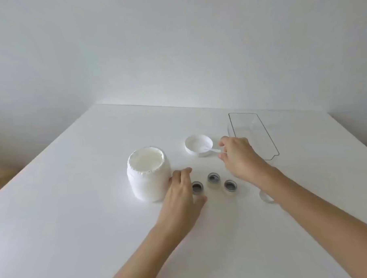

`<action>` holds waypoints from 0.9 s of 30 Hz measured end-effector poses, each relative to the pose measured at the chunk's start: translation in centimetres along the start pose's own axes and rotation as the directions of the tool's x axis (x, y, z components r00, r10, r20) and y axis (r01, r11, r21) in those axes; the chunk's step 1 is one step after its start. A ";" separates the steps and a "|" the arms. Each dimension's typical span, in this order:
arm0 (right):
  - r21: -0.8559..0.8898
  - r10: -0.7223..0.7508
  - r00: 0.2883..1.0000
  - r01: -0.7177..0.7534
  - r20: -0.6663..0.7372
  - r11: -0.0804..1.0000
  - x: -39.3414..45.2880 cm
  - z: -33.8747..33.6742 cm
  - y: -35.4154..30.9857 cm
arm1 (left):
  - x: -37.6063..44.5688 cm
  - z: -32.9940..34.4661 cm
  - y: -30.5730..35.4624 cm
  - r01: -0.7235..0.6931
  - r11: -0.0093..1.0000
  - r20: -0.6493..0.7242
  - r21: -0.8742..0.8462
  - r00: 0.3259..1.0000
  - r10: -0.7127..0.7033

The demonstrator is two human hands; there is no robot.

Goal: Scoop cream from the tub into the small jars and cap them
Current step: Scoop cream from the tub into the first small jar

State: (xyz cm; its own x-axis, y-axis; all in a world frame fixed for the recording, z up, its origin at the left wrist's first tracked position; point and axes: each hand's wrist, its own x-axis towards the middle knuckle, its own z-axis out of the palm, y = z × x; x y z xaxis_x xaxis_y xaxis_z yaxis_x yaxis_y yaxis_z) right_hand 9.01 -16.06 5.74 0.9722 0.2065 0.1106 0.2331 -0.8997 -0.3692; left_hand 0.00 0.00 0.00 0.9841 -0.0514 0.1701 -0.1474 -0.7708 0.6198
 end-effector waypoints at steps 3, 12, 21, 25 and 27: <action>-0.068 0.043 0.999 -0.042 0.018 0.997 1.5 0.3 -0.1 | 0.2 0.2 -0.2 0.023 1.000 -0.013 -0.012 1.000 -0.024; -0.081 0.045 0.999 -0.044 0.014 0.996 3.1 1.6 -0.6 | 0.2 0.4 -0.3 -0.060 0.996 -0.060 0.070 0.996 0.064; 0.160 0.051 0.973 -0.015 -0.227 0.987 3.1 0.3 -0.8 | -2.4 -2.2 -0.4 -0.047 0.972 -0.152 -0.229 0.988 0.012; 0.470 0.077 0.974 0.034 -0.215 0.882 2.1 -1.9 -2.4 | -4.3 -3.9 -0.9 0.025 0.913 -0.190 -0.408 0.976 -0.111; 0.605 0.047 0.986 0.060 -0.159 0.794 1.6 -2.7 -3.6 | -5.1 -5.0 -1.3 0.068 0.853 -0.190 -0.518 0.963 -0.192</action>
State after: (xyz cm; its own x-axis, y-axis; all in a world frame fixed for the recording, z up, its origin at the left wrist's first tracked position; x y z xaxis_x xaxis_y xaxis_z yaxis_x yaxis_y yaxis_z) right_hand 9.64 -13.57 9.71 0.9660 0.1002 0.2385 0.2572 -0.4696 -0.8446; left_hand -5.35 4.42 2.11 0.9571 0.2186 0.1901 -0.1102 -0.3321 0.9368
